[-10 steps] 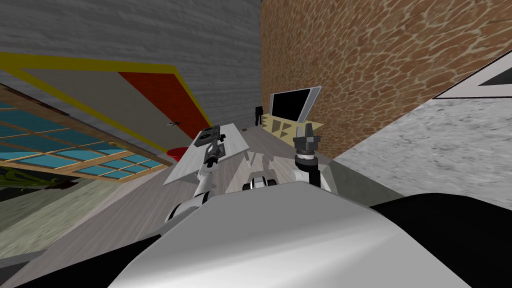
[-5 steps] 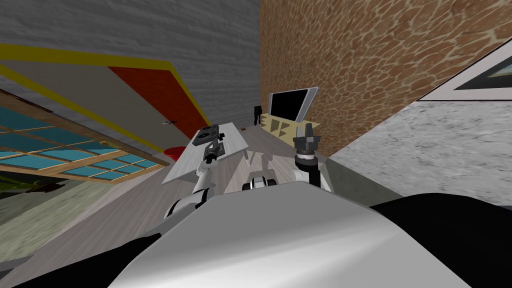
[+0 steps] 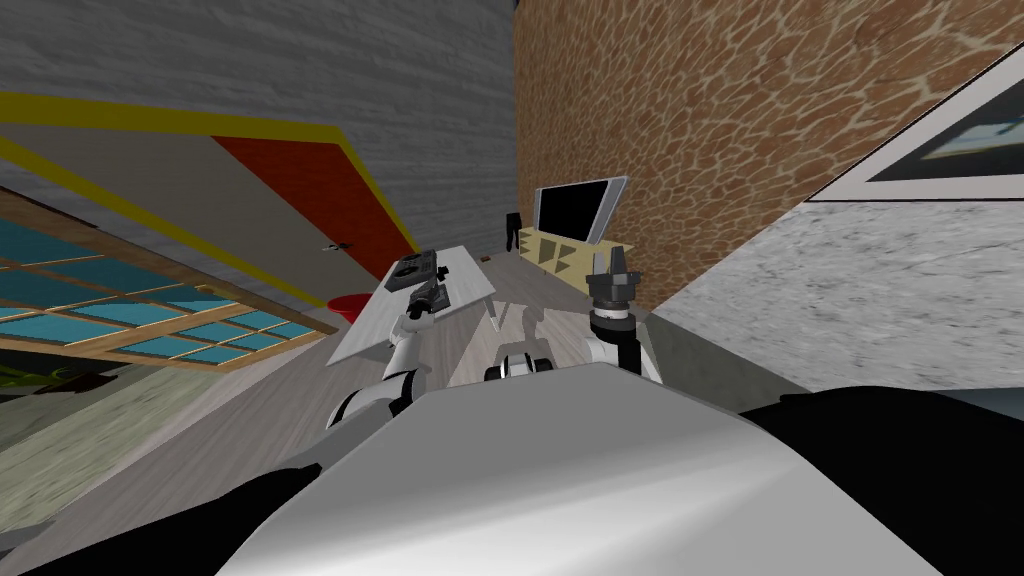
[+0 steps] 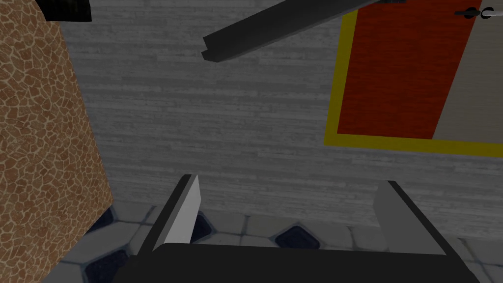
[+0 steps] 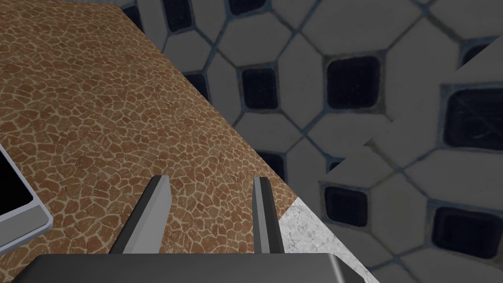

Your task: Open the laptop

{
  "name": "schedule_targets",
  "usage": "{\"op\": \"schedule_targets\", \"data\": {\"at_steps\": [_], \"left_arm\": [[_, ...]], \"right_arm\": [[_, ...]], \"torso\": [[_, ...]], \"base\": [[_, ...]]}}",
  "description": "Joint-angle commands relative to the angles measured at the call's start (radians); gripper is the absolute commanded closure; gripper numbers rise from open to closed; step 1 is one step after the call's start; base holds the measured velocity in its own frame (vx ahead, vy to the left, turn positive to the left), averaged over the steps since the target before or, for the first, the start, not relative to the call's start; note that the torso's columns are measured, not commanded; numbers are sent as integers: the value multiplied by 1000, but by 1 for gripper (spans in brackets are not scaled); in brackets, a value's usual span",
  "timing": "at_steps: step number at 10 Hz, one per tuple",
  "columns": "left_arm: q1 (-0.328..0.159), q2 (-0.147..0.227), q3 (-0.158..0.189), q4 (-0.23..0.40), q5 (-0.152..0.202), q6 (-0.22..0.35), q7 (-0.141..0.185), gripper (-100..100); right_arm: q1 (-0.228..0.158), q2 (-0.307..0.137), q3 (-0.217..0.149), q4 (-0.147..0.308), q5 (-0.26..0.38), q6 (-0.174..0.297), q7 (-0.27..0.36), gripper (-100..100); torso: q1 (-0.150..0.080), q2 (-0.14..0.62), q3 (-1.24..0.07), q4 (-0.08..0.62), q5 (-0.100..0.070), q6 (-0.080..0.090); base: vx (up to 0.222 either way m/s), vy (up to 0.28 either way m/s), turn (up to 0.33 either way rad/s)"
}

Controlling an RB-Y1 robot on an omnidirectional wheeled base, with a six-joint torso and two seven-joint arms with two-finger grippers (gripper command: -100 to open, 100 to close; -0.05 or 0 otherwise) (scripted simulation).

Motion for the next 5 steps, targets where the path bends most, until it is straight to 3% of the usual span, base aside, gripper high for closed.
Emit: {"op": "schedule_targets", "data": {"at_steps": [1, 5], "left_arm": [[0, 0, 0, 0, 0, -1, 0, 0], [0, 0, 0, 0, 0, 0, 0, 0]], "right_arm": [[0, 0, 0, 0, 0, 0, 0, 0], [0, 0, 0, 0, 0, 0, 0, 0]], "torso": [[0, 0, 0, 0, 0, 0], [0, 2, 1, 1, 0, 0]], "base": [[0, 0, 0], [0, 0, 0]]}}
